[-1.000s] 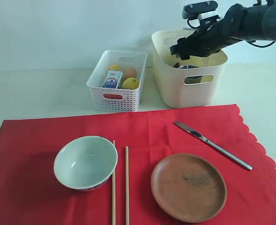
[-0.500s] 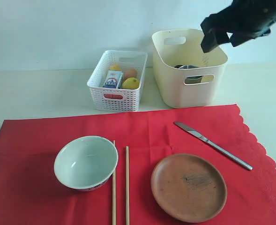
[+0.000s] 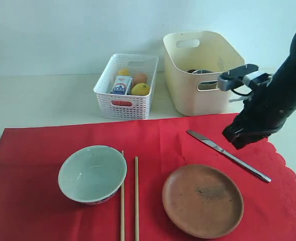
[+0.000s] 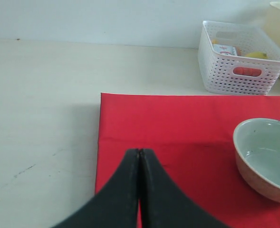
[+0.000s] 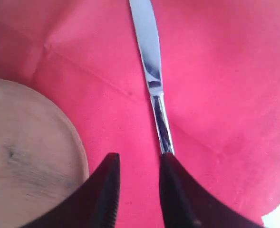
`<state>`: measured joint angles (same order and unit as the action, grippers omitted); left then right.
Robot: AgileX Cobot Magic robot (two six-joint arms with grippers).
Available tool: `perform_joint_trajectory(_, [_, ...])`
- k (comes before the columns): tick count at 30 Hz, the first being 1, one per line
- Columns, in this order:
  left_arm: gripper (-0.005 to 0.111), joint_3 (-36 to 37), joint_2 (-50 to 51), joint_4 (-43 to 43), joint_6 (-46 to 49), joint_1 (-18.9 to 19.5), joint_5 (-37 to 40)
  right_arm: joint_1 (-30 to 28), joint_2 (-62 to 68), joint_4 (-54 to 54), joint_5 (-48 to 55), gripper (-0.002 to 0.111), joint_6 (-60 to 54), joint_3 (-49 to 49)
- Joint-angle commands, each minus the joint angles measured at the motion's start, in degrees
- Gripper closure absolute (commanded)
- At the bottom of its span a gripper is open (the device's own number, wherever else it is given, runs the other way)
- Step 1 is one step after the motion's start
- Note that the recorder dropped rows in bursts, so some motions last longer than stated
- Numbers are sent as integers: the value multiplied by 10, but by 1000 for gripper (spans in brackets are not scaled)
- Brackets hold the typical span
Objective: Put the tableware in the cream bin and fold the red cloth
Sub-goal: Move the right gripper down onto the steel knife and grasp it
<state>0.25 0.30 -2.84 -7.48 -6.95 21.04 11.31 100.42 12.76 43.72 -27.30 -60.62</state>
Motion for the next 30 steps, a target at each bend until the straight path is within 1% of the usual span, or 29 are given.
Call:
perform_joint_trajectory(1, [107, -3, -3, 4, -2, -4, -6, 0, 56, -27, -15, 80, -15, 1])
perform_joint_trajectory(5, [107, -3, -3, 4, -2, -4, -6, 0, 83, -68, -22, 80, 23, 1])
perform_joint_trajectory(30, [107, -3, -3, 4, -2, -4, -6, 0, 97, -67, -31, 80, 25, 1])
